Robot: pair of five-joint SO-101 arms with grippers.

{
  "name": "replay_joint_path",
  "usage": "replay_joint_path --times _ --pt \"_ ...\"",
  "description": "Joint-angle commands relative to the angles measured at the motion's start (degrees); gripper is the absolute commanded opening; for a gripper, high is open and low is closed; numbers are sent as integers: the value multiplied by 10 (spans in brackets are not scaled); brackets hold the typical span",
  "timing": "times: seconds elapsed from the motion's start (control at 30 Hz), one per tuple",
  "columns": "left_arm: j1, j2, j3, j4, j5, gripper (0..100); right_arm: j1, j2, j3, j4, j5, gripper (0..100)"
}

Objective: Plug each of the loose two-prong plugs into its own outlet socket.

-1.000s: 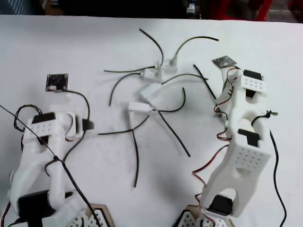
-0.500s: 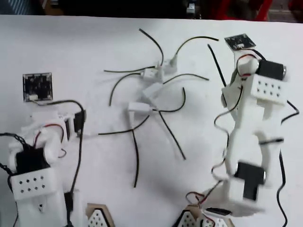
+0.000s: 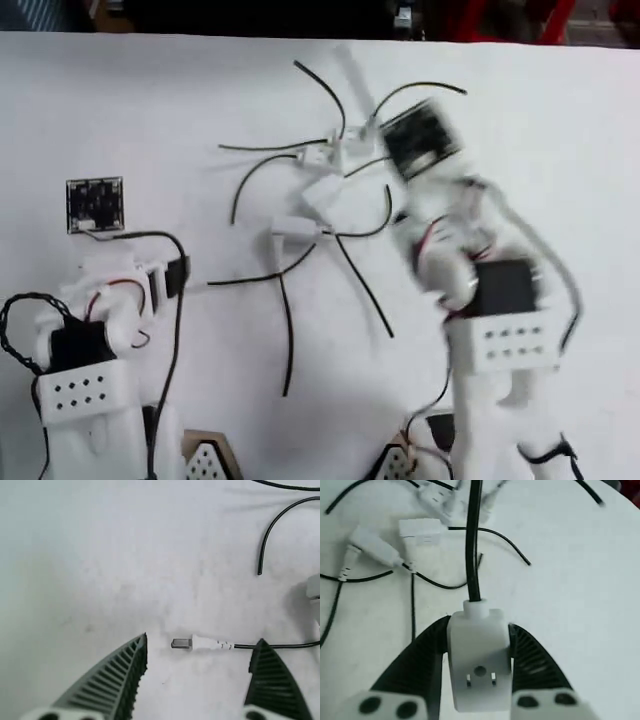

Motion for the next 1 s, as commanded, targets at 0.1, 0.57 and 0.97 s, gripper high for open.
replay_joint_path --times 0.1,0.57,0.97 --pt "-5 -12 25 -14 17 322 -153 -26 137 -131 4 16" --pt "-5 -12 43 -13 17 321 -242 160 152 -157 255 23" --pt "-5 -12 51 -15 16 323 -189 204 -15 -7 118 241"
